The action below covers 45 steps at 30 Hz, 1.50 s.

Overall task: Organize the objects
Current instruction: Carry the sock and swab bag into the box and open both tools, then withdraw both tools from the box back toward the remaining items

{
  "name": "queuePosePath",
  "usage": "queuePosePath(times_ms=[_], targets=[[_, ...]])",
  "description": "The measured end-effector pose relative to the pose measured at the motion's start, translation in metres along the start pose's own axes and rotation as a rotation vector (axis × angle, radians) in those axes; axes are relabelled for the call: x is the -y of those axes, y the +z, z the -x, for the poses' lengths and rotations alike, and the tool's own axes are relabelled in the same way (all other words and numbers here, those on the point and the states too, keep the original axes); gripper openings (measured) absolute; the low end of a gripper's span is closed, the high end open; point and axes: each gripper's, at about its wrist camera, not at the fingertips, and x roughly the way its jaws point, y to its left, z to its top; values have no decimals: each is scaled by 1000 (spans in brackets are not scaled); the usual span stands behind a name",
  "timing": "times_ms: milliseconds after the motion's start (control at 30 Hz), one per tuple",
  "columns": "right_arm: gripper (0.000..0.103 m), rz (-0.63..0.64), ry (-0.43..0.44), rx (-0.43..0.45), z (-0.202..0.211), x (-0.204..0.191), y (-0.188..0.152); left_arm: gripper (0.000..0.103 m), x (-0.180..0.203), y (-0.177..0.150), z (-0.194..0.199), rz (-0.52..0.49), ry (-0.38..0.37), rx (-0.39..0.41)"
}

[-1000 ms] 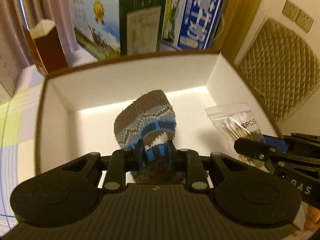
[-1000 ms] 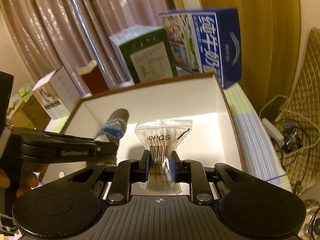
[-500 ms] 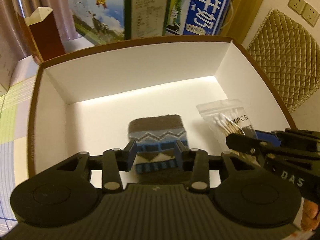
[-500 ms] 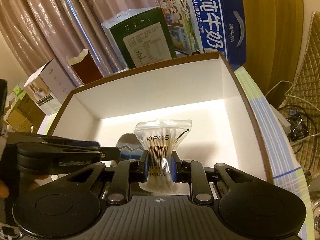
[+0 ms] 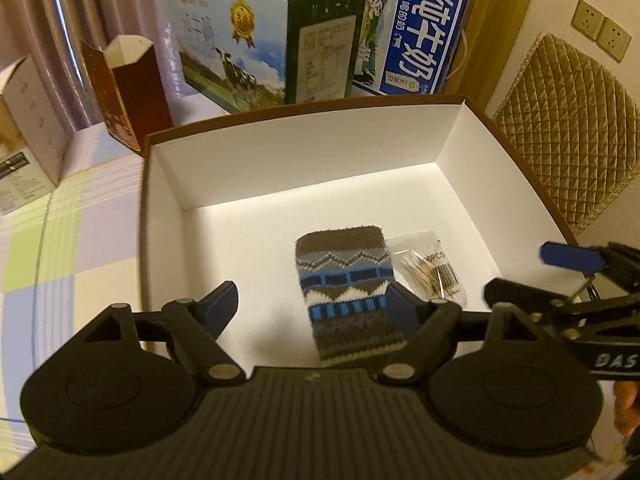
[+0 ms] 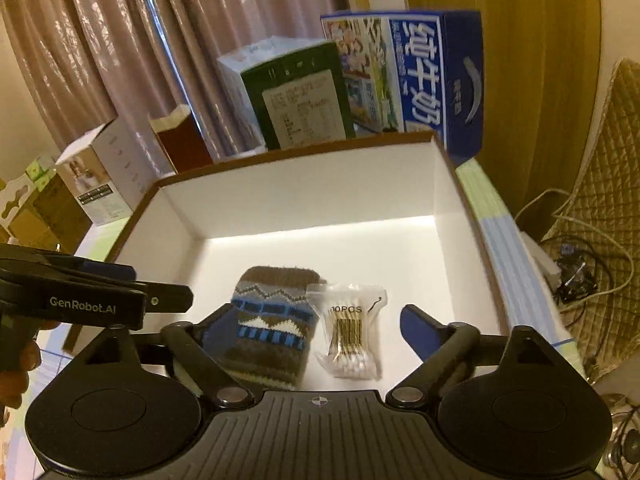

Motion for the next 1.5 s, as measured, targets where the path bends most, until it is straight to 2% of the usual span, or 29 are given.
queuePosePath(times_ms=[233, 867, 1133, 1500], targets=[[96, -18, -18, 42, 36, -7, -6, 81, -4, -19, 32, 15, -5, 9], [101, -72, -33, 99, 102, -38, -32, 81, -18, -69, 110, 67, -40, 69], [101, -44, -7, 88, 122, -42, -48, 81, -18, -95, 132, 111, -17, 69], [101, 30, 54, 44, 139, -23, -73, 81, 4, -143, 153, 199, 68, 51]])
